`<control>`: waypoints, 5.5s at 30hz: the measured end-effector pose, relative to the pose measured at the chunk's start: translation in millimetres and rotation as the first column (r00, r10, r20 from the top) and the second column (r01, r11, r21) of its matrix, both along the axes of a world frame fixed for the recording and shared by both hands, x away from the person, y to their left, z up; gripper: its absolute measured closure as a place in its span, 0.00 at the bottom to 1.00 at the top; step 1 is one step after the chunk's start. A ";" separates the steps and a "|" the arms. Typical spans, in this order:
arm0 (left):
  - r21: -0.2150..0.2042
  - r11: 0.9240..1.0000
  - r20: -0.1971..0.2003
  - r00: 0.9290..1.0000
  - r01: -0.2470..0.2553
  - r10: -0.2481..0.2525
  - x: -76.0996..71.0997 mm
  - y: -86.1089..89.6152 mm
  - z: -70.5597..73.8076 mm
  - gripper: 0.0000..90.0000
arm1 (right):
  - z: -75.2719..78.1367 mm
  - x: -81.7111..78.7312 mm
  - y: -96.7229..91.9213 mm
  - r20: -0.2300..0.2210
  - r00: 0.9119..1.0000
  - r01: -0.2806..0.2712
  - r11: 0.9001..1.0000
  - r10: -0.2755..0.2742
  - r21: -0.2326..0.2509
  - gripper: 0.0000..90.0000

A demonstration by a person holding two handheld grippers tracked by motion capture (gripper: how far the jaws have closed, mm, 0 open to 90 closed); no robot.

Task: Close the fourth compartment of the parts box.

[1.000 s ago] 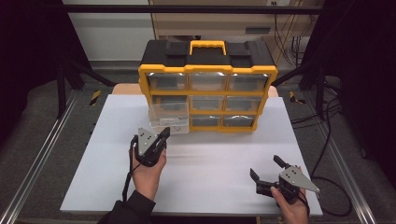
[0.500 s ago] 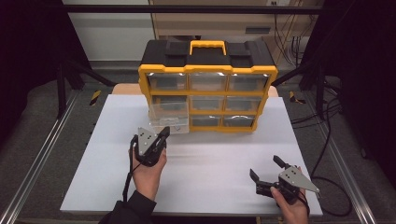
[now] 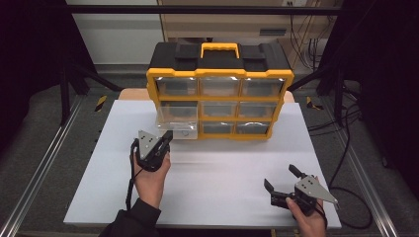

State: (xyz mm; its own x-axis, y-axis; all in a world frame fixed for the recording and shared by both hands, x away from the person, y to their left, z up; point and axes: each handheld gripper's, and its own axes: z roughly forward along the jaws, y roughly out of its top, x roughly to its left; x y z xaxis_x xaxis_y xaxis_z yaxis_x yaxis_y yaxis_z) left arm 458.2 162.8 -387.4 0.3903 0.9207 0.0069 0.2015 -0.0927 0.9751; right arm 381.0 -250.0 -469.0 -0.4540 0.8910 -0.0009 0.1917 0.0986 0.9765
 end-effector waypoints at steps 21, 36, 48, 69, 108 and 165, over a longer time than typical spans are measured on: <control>0.010 0.999 -0.026 0.998 0.051 -0.051 11.9 -8.5 2.0 1.00 | -0.1 0.4 -0.7 0.004 1.000 -0.002 1.000 0.002 0.004 0.02; 0.022 0.997 -0.033 0.997 0.074 -0.073 20.0 -9.2 5.0 1.00 | 0.0 0.3 -0.7 0.004 1.000 -0.001 1.000 0.001 0.006 0.02; 0.024 0.997 -0.031 0.996 0.079 -0.078 23.7 -10.4 4.5 1.00 | 0.8 -0.4 -0.5 0.017 1.000 -0.003 1.000 0.003 0.001 0.02; 0.021 0.996 -0.045 0.995 0.088 -0.087 29.6 -10.8 4.1 1.00 | 0.5 0.0 -0.8 0.011 1.000 -0.008 1.000 0.008 0.010 0.02; 0.008 0.996 -0.046 0.995 0.084 -0.084 42.3 -11.0 4.6 1.00 | 0.6 -0.2 -1.1 0.012 1.000 -0.011 1.000 0.011 0.015 0.02; 0.035 0.996 -0.063 0.995 0.079 -0.077 65.3 -10.5 13.6 1.00 | 0.3 0.4 -1.0 0.010 1.000 -0.011 1.000 0.011 0.021 0.02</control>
